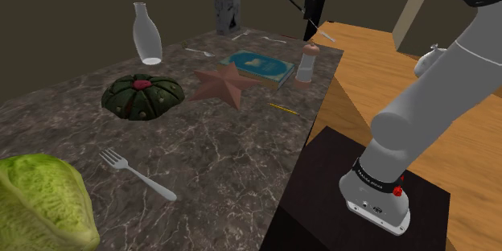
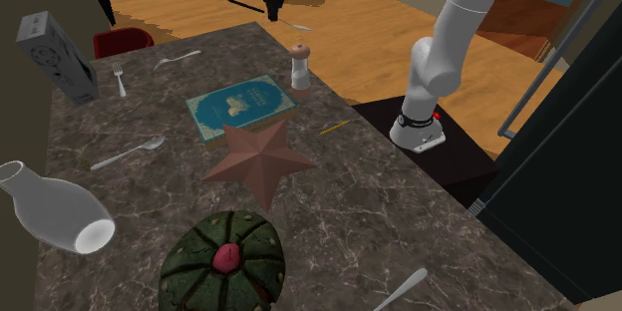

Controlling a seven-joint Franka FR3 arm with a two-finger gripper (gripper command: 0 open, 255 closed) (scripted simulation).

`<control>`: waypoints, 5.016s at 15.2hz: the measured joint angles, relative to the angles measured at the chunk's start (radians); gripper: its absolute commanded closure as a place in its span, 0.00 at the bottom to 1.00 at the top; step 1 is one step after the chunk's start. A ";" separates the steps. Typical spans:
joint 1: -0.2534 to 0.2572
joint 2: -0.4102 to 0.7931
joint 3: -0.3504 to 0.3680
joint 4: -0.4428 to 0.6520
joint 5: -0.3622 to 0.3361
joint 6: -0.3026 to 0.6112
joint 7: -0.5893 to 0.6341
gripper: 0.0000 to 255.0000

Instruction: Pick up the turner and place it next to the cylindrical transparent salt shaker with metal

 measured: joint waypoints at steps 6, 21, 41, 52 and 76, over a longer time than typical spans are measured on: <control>-0.060 0.089 -0.082 0.102 0.011 -0.020 -0.144 1.00; -0.122 0.186 -0.149 0.098 0.036 0.072 -0.280 1.00; -0.124 0.201 -0.150 -0.156 0.046 0.340 -0.303 1.00; -0.124 0.247 -0.148 -0.252 0.065 0.480 -0.318 1.00; -0.129 0.249 -0.152 -0.257 0.067 0.487 -0.330 0.00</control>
